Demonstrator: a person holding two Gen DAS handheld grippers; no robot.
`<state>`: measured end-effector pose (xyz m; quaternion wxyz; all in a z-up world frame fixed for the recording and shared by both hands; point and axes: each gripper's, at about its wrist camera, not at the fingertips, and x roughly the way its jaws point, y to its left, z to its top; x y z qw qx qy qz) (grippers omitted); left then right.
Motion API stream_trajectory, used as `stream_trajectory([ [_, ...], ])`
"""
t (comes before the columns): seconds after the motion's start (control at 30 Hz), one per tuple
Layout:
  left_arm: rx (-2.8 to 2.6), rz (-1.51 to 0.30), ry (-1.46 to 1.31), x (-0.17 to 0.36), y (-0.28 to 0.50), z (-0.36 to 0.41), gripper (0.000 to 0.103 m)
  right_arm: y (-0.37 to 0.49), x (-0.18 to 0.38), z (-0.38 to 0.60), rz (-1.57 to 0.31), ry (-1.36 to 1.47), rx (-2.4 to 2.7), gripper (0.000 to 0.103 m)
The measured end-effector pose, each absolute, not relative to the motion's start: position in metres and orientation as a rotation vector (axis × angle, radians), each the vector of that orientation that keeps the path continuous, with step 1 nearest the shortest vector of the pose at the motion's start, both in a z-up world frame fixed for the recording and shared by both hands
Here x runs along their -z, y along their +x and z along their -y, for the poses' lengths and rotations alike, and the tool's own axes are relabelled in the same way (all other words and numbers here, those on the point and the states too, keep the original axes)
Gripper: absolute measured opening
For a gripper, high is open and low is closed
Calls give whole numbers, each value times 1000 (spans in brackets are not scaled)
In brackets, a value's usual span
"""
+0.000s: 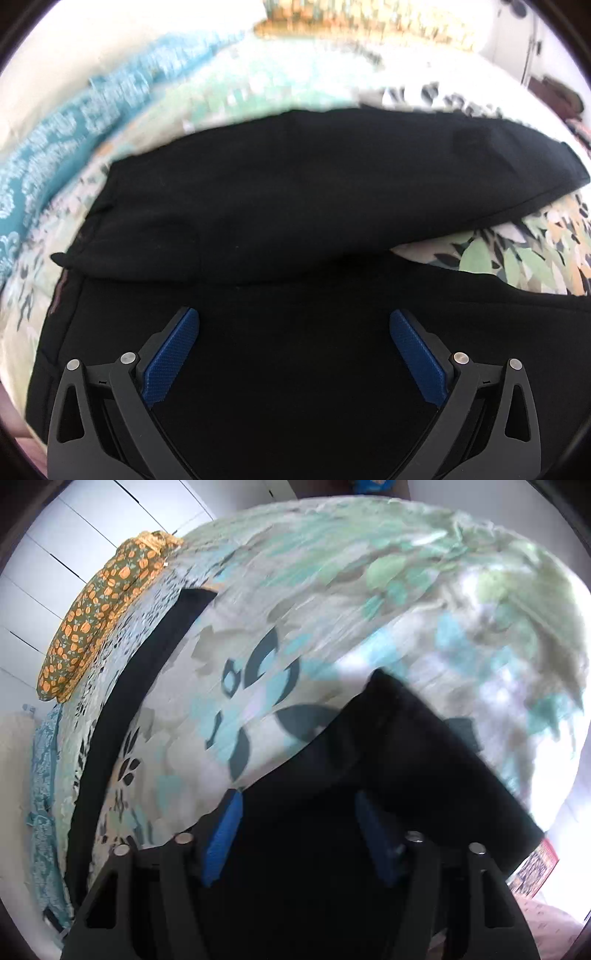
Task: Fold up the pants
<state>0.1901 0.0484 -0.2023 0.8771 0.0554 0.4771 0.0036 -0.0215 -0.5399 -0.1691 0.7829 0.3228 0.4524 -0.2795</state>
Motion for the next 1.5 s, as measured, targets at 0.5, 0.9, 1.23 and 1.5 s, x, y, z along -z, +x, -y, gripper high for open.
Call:
stream_trajectory([
  [0.5, -48, -995, -78, 202, 212, -117, 103, 41, 136, 352, -951, 338, 342, 78],
  [0.9, -59, -990, -31, 201, 212, -113, 103, 74, 197, 253, -1060, 60, 189, 96],
  [1.23, -60, -990, -28, 203, 211, -112, 103, 70, 206, 245, -1000, 10, 199, 103],
  [1.5, -60, -990, -28, 203, 212, -112, 103, 71, 206, 246, -992, 18, 199, 103],
])
